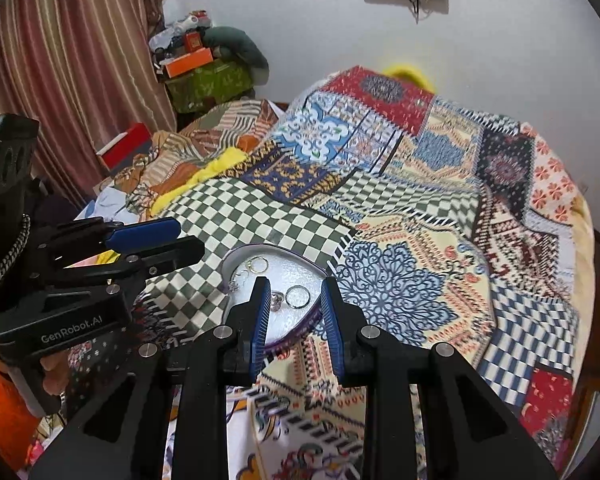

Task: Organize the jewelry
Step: 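Open the right gripper to drop the gold ring into the tin, then move the right gripper back toward the tangled red bracelets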

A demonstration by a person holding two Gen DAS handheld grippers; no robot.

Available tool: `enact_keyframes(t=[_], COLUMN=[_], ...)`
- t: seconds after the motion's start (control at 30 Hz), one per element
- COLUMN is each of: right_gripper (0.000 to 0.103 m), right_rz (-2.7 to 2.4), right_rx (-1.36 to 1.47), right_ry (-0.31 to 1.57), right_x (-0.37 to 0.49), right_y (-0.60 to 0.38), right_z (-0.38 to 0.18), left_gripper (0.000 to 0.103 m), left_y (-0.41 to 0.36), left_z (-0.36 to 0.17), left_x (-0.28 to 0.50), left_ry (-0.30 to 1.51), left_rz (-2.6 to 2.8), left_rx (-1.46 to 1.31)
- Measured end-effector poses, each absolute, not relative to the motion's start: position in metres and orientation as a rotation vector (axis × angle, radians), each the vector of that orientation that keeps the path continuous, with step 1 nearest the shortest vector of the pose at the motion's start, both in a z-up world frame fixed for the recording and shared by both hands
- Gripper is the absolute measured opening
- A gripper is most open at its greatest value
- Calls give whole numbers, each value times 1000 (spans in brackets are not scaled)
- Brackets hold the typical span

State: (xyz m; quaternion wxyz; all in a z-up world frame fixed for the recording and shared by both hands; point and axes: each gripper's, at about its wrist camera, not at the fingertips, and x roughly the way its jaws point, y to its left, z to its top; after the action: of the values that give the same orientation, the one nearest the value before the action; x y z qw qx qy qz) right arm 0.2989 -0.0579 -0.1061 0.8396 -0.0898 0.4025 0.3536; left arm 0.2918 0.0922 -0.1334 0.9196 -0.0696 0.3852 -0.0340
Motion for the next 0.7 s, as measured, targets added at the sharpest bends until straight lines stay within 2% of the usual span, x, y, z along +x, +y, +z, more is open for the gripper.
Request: enact_keyframes(t=[0.4, 0.5, 0.7], right_gripper=[24, 24, 24], right_rz=[735, 725, 713], right_rx=[-181, -185, -175], right_ry=[703, 676, 673], right_x=[240, 229, 211], right_y=[-97, -106, -125], right_z=[-58, -54, -56], left_gripper=[34, 39, 39], left_y=[61, 53, 40], left_z=[-101, -97, -93], left_x=[232, 218, 197], left_ry=[738, 726, 716], left_rz=[-94, -99, -118], left_rx=[-82, -67, -55])
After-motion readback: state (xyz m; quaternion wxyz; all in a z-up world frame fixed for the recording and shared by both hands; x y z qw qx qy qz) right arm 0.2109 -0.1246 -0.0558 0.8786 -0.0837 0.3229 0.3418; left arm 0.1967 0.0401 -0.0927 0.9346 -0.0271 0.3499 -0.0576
